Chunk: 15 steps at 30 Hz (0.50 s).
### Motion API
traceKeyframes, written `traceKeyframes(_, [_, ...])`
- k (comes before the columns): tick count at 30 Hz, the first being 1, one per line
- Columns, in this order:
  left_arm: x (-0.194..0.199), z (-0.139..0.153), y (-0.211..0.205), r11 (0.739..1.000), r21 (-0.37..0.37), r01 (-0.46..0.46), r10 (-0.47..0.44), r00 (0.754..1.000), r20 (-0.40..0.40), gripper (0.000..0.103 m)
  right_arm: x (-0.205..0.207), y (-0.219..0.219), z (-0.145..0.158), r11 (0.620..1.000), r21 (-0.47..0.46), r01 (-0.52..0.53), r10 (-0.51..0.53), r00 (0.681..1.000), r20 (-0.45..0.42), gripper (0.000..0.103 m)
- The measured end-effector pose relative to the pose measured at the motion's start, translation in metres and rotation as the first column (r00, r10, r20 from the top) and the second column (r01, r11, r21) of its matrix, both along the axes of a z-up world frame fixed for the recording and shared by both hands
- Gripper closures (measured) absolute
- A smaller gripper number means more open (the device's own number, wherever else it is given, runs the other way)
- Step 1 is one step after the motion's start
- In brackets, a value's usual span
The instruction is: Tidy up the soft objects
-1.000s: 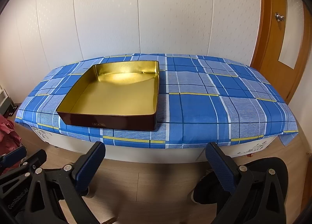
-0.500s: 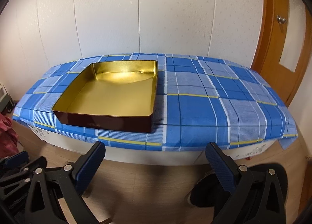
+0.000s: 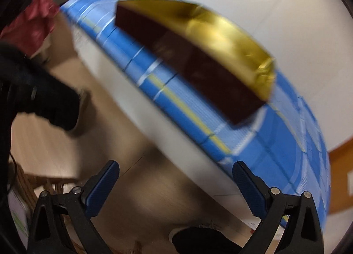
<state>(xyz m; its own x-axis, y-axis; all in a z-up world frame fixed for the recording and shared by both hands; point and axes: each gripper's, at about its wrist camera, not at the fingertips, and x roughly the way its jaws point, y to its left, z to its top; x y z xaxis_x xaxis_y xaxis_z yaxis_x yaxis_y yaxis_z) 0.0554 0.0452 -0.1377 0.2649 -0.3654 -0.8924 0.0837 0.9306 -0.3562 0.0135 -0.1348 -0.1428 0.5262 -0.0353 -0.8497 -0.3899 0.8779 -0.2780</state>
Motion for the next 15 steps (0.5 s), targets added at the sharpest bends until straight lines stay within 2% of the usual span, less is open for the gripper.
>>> traceKeyframes(4, [0.015,-0.012,0.018,0.998,-0.035,-0.042,0.043,0.999,0.011,0.047,0.001,0.008,-0.048,0.987,-0.063,-0.149,0.141,0.984,-0.111,0.0])
traceKeyframes(10, [0.029,-0.023,0.018,0.998,-0.06,-0.013,0.013,1.0,0.0,0.047,0.046,-0.033,-0.115,0.98,-0.137,-0.147,0.104,0.954,-0.28,0.0])
traceKeyframes(13, [0.031,-0.024,0.018,0.997,-0.082,0.007,-0.007,1.0,0.009,0.047,0.076,-0.039,-0.142,0.97,-0.209,-0.125,0.058,0.953,-0.299,0.0])
traceKeyframes(15, [0.031,-0.021,0.018,0.994,-0.108,0.01,-0.008,1.0,0.024,0.045,0.083,-0.044,-0.157,0.949,-0.277,-0.151,0.068,0.955,-0.289,0.0])
